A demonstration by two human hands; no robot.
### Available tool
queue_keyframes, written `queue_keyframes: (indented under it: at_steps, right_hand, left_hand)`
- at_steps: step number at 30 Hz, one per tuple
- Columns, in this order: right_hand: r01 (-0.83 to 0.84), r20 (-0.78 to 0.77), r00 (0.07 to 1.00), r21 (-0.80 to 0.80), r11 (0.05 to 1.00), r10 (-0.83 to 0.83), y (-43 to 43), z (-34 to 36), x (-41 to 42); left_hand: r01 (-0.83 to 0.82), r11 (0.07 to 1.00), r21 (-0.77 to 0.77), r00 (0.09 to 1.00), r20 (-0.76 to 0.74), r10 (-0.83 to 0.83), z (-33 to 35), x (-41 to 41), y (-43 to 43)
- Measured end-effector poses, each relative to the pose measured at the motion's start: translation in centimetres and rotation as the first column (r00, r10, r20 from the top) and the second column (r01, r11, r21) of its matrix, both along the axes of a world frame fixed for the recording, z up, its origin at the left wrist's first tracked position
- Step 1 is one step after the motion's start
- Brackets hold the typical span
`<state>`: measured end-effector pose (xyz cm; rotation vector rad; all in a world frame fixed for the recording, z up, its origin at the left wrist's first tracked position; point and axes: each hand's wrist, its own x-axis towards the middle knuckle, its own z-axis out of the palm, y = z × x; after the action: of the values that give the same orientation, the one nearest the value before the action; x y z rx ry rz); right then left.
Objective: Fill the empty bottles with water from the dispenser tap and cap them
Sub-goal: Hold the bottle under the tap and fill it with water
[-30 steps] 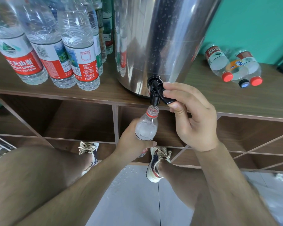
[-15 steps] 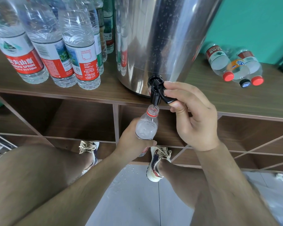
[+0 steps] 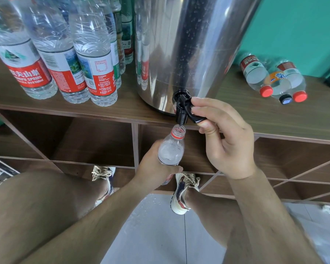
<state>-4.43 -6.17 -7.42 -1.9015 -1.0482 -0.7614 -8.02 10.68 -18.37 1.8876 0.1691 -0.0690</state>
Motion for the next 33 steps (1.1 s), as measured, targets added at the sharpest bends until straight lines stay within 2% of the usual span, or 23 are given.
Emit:
queue_keyframes:
  at_steps: [16,33]
  right_hand:
    - [0.004,0.009,1.0,-0.008,1.0,-0.004,-0.11,0.08,0.07]
    - [0.026,0.013,1.0,-0.009,1.0,-0.026,-0.05,0.24,-0.05]
  left_hand:
    - [-0.006,1.0,-0.026,1.0,0.014,0.006,0.33,0.13,-0.28]
    - [-0.046,0.991,-0.122,0.998,0.029,0.05,0.28,0.12,-0.04]
